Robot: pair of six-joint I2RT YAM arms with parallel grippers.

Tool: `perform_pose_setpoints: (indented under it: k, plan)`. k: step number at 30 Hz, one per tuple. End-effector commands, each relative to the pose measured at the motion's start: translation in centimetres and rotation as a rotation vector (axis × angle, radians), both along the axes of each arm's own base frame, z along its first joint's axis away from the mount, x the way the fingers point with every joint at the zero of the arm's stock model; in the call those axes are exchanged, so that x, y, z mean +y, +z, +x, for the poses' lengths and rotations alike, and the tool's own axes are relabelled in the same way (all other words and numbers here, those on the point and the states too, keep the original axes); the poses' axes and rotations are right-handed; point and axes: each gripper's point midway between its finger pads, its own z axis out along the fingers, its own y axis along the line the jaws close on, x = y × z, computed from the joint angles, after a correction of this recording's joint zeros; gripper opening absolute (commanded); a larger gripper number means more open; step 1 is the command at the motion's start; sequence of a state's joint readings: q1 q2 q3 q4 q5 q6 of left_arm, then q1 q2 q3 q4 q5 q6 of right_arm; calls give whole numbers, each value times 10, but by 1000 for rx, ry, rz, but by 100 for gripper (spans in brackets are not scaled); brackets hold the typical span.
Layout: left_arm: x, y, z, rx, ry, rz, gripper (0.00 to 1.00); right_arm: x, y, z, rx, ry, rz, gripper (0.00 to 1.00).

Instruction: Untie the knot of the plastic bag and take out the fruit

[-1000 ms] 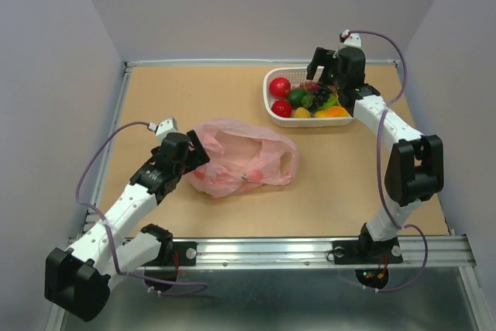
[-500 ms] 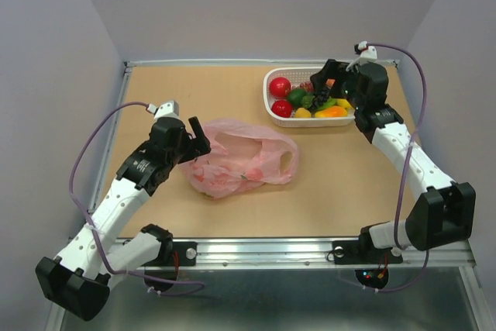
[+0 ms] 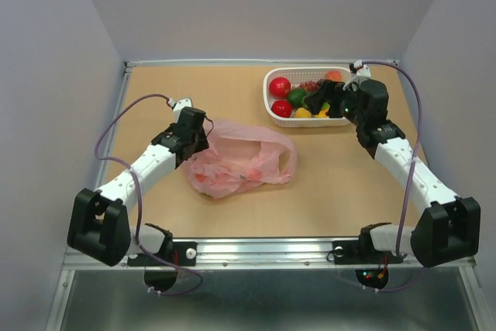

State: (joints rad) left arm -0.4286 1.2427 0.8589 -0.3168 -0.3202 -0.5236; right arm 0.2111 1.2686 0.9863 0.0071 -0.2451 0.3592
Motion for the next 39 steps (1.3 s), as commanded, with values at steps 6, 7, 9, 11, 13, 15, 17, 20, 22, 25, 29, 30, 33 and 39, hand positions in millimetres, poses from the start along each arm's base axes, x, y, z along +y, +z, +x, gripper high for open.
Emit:
perform_pose_setpoints:
  k: [6,7,9,11,13,15,17,20,22,25,29,30,33,39]
  plan:
    - [-17,106,56,-209,-57,106,0,5,25,-26,-86,71,-4,100]
    - [-29,121,53,-232,-80,105,0,5,26,-27,-90,70,-7,100]
    - [-68,140,33,-242,-163,108,0,3,28,-28,-100,62,-10,100]
    - [-99,160,22,-248,-214,20,0,2,30,-28,-108,60,-17,100]
    - [-124,149,4,-220,-275,-14,0,4,32,-28,-111,68,-16,100]
    - [-117,127,-2,-183,-237,-26,0,5,32,-27,-111,75,-17,100]
    - [-100,92,-9,-114,-211,-7,0,7,28,-31,-91,93,-22,100]
    - [-89,73,-18,-108,-186,-29,0,14,31,-37,-103,146,-24,100]
    - [-82,53,-26,-78,-179,-24,0,22,34,-43,-119,212,-35,100]
    - [-76,31,-33,-56,-153,-35,0,51,36,-65,-138,358,-68,100]
    - [-70,10,-35,-46,-114,-55,0,84,16,-85,-94,474,-134,100]
    - [-67,3,-35,-37,-105,-52,0,102,10,-99,-82,535,-141,100]
    - [-68,-3,-34,-36,-102,-59,0,128,-9,-120,-28,616,-149,100]
    - [-78,7,-26,-72,-118,-97,0,182,-39,-167,51,799,-197,98]
